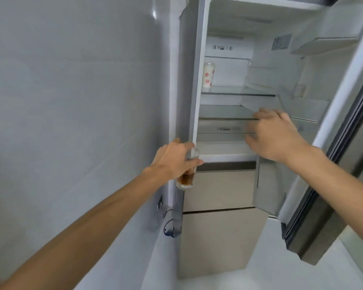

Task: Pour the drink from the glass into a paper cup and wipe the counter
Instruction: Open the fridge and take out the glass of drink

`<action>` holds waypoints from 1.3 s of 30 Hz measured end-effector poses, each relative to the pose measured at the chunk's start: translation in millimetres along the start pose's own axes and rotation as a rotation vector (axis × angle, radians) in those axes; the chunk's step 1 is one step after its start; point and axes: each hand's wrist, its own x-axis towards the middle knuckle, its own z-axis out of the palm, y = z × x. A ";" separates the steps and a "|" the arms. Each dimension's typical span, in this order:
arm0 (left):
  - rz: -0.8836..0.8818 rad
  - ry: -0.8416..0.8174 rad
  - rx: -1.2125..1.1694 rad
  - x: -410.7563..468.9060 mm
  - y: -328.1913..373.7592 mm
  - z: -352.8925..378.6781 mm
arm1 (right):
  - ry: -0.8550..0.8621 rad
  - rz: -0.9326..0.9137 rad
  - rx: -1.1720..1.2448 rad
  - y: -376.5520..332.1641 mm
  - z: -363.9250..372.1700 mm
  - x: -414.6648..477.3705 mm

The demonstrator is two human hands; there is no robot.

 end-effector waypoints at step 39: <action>-0.212 0.034 0.044 127.2 -106.0 -3.4 | 0.394 -0.489 -0.396 -96.7 162.6 257.2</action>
